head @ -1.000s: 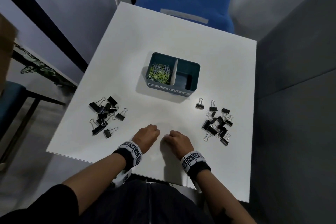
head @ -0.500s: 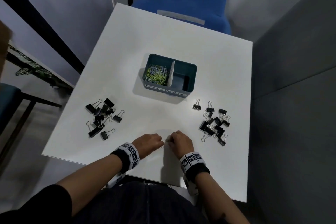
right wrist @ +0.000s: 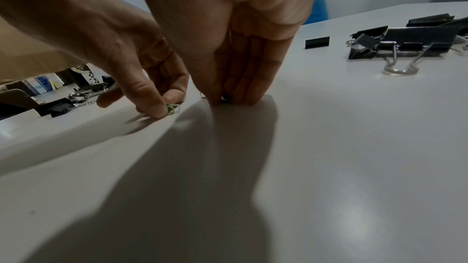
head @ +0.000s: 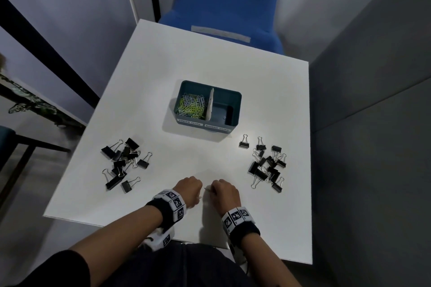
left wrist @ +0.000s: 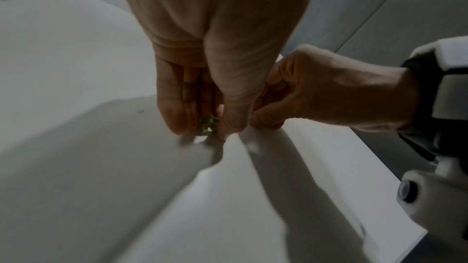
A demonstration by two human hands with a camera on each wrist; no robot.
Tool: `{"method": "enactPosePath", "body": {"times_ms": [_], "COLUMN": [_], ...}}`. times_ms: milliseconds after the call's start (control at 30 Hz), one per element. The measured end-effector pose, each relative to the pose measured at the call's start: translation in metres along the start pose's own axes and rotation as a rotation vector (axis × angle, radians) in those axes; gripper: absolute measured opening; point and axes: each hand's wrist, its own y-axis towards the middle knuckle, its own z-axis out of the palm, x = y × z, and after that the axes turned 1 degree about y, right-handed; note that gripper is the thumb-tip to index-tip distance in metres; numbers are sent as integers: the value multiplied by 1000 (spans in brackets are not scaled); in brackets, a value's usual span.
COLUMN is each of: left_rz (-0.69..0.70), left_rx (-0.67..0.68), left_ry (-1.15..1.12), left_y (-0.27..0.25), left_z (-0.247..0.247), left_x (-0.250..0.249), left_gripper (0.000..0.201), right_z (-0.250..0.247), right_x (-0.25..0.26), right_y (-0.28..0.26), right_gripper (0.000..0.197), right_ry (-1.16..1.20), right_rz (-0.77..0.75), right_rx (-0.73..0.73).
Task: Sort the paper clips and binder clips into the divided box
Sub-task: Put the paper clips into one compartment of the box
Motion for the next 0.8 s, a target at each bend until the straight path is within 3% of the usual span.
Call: {"method": "enactPosePath", "body": {"times_ms": [67,200,333,433,600,800], "left_rz": [49,119,24,-63,-42,-9], "left_rx": [-35,-84,-175,-303,-602,-887], "left_ry": [57,49,-153,-382,-567,-594], "left_y": [-1,-8,-19,-29,-40,-24], "left_z": [5,8,-2,-15,-73,-161], "left_x": [-2,4,26,44,57,49], "left_gripper": [3,5,4,18,14,7], "right_z": [0,-4,-30,-70,-137,-157], "right_x": [-2,-7,9,39,89,96], "right_y": [-3,-5,8,34,93,128], "right_gripper": [15,12,7,10,10,15], "right_ry": [12,51,109,165,289,323], "right_rz": [-11,10,1,-77,-178,-116], "right_rx": [-6,-3,-89,-209,-405,-445]}}
